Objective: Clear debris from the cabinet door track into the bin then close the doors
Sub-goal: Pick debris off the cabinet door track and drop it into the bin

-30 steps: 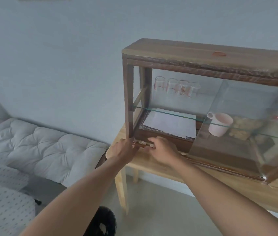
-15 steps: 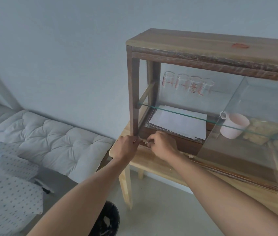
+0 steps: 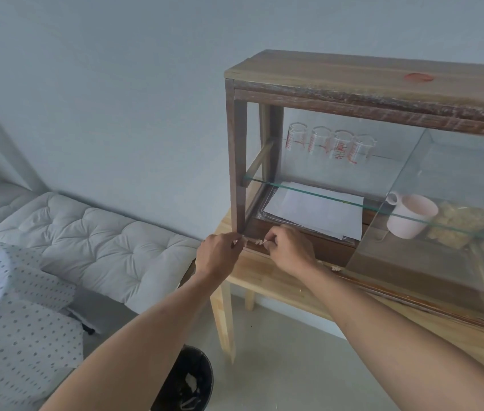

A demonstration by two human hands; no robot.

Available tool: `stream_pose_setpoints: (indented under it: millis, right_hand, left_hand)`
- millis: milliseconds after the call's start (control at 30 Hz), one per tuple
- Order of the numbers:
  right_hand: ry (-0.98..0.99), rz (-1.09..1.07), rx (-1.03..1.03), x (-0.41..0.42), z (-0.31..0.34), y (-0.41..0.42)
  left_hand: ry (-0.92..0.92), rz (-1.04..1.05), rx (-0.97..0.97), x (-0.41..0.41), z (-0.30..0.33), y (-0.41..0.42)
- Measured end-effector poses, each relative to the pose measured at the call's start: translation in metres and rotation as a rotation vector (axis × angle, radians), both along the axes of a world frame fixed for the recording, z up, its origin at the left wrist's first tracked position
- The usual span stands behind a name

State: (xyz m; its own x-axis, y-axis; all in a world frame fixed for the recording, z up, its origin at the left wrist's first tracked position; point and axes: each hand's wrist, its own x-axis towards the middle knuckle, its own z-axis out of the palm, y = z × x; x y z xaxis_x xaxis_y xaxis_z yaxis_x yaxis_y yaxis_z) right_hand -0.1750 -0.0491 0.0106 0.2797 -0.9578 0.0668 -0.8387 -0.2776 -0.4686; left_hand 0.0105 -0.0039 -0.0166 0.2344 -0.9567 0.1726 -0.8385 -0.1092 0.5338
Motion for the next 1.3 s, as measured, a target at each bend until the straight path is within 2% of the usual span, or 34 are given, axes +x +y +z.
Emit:
stream_pose_setpoints:
  millis: [367, 633, 900, 1300]
  right_hand:
    - [-0.043, 0.007, -0.024, 0.013, -0.001, 0.024]
    - [-0.094, 0.013, 0.016, 0.033, -0.006, 0.054]
    - [-0.014, 0.144, 0.015, 0.083, -0.014, 0.097]
    - [0.048, 0.359, 0.185, 0.174, -0.091, 0.149]
  left_hand:
    - [0.001, 0.030, -0.003, 0.019, 0.002, 0.030]
    - [-0.083, 0.100, -0.023, 0.059, -0.003, 0.075]
    - [-0.043, 0.179, 0.060, 0.107, -0.021, 0.146]
    - [-0.004, 0.414, 0.167, 0.174, -0.087, 0.232]
